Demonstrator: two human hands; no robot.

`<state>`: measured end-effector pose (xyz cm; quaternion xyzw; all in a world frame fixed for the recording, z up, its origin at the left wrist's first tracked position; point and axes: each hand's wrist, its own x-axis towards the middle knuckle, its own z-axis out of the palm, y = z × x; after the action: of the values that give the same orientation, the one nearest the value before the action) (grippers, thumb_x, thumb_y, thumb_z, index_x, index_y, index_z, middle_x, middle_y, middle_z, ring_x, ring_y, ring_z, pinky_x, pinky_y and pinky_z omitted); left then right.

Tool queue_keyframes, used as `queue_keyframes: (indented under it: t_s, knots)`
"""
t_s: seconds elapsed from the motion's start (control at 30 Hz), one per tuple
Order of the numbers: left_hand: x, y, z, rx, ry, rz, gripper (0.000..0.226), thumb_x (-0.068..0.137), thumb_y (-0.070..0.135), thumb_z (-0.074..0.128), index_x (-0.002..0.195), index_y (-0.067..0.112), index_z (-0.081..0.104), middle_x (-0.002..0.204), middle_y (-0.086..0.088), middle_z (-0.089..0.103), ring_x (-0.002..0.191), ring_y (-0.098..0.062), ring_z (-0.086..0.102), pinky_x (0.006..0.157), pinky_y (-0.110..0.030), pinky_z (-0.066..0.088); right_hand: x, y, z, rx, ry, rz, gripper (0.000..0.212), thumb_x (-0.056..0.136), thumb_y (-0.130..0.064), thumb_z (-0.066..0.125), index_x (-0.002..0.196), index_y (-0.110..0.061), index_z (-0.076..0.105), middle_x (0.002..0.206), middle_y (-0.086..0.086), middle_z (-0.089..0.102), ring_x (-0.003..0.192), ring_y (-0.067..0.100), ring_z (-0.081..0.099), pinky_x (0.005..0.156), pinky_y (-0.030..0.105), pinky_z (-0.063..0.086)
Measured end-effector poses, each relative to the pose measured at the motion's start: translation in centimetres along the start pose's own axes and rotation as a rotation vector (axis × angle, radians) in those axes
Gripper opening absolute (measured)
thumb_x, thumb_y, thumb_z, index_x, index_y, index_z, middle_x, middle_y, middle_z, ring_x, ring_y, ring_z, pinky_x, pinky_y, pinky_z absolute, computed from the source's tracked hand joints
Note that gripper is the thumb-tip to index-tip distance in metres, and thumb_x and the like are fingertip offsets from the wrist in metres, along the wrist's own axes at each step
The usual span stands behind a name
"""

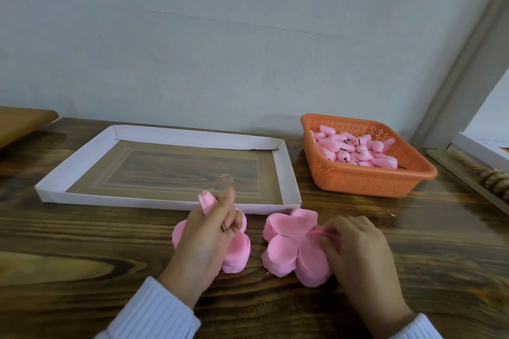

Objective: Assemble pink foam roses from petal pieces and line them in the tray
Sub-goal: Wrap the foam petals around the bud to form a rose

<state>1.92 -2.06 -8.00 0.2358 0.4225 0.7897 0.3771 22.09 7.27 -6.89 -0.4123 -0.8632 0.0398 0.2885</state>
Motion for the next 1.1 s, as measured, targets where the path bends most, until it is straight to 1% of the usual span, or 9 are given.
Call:
queue_keyframes:
  t_s: [0.1, 0.2, 0.33, 0.43, 0.53, 0.63, 0.77, 0.93, 1.1]
  knots:
    - [0.1, 0.2, 0.2, -0.101, -0.032, -0.015, 0.029, 0.077, 0.036, 0.058, 0.054, 0.019, 0.058, 0.048, 0.000, 0.038, 0.049, -0.010, 0.042, 0.069, -0.031, 0.038, 0.0, 0.2, 0.1, 0.099, 0.010, 0.031, 0.016, 0.079, -0.009, 0.073, 0.085, -0.022, 0.066, 0.074, -0.009, 0.064, 0.067, 0.012, 0.058, 0.057, 0.032, 0.049]
    - [0.2, 0.3, 0.4, -0.169, -0.011, -0.051, 0.028, 0.079, 0.035, 0.054, 0.059, 0.018, 0.062, 0.050, -0.003, 0.042, 0.048, -0.011, 0.046, 0.068, -0.032, 0.039, 0.1, 0.3, 0.3, 0.091, -0.026, 0.002, 0.022, 0.083, -0.007, 0.067, 0.099, -0.021, 0.073, 0.090, -0.006, 0.070, 0.080, 0.015, 0.062, 0.066, 0.035, 0.053]
    - [0.1, 0.1, 0.6, -0.133, 0.071, -0.075, 0.037, 0.097, 0.031, 0.043, 0.067, 0.013, 0.055, 0.056, -0.005, 0.051, 0.054, -0.013, 0.056, 0.071, -0.035, 0.042, 0.2, 0.1, 0.3, 0.020, -0.054, -0.041, 0.014, 0.075, -0.005, 0.077, 0.083, -0.016, 0.076, 0.087, -0.001, 0.069, 0.079, 0.020, 0.060, 0.066, 0.036, 0.051]
    - [0.1, 0.2, 0.7, -0.110, 0.103, -0.084, 0.038, 0.098, 0.030, 0.042, 0.067, 0.011, 0.053, 0.060, -0.005, 0.055, 0.062, -0.015, 0.057, 0.072, -0.034, 0.043, 0.2, 0.0, 0.3, -0.111, -0.038, -0.069, 0.018, 0.069, -0.007, 0.081, 0.084, -0.017, 0.077, 0.091, 0.001, 0.070, 0.083, 0.026, 0.061, 0.065, 0.039, 0.050]
    - [0.0, 0.3, 0.9, -0.105, 0.119, -0.088, 0.040, 0.099, 0.028, 0.041, 0.065, 0.011, 0.053, 0.059, -0.007, 0.053, 0.064, -0.018, 0.053, 0.070, -0.033, 0.042, 0.3, -0.1, 0.2, -0.146, -0.019, -0.103, 0.021, 0.064, -0.009, 0.086, 0.079, -0.019, 0.077, 0.083, -0.002, 0.070, 0.077, 0.025, 0.063, 0.061, 0.037, 0.047]
    - [0.0, 0.5, 1.0, -0.120, 0.129, -0.098, 0.039, 0.099, 0.027, 0.042, 0.065, 0.010, 0.052, 0.059, -0.007, 0.052, 0.064, -0.018, 0.052, 0.069, -0.033, 0.043, 0.3, -0.2, 0.0, -0.196, -0.012, -0.164, 0.028, 0.054, -0.010, 0.092, 0.074, -0.021, 0.075, 0.080, -0.004, 0.070, 0.073, 0.022, 0.064, 0.059, 0.036, 0.049]
    - [0.0, 0.6, 0.9, -0.120, 0.136, -0.111, 0.043, 0.099, 0.025, 0.043, 0.059, 0.012, 0.054, 0.058, -0.007, 0.051, 0.062, -0.018, 0.051, 0.068, -0.033, 0.043, 0.4, 0.2, -0.2, -0.238, -0.024, -0.231, 0.035, 0.050, -0.012, 0.094, 0.077, -0.023, 0.076, 0.084, -0.005, 0.072, 0.076, 0.023, 0.066, 0.060, 0.037, 0.050]
    - [0.0, 0.6, 1.0, -0.118, 0.162, -0.113, 0.050, 0.099, 0.022, 0.044, 0.051, 0.013, 0.058, 0.055, -0.007, 0.050, 0.061, -0.017, 0.048, 0.068, -0.034, 0.043, 0.0, 0.7, -0.4, -0.282, -0.046, -0.302, 0.042, 0.053, -0.015, 0.093, 0.091, -0.021, 0.077, 0.092, -0.004, 0.074, 0.082, 0.024, 0.069, 0.064, 0.040, 0.052]
    - [0.0, 0.7, 1.1, -0.147, 0.171, -0.123, 0.046, 0.098, 0.022, 0.047, 0.054, 0.011, 0.055, 0.054, -0.007, 0.049, 0.059, -0.016, 0.048, 0.067, -0.032, 0.043, -0.1, 0.9, -0.5, -0.260, -0.049, -0.315, 0.043, 0.048, -0.011, 0.094, 0.086, -0.021, 0.077, 0.086, -0.003, 0.073, 0.078, 0.026, 0.068, 0.060, 0.039, 0.050]
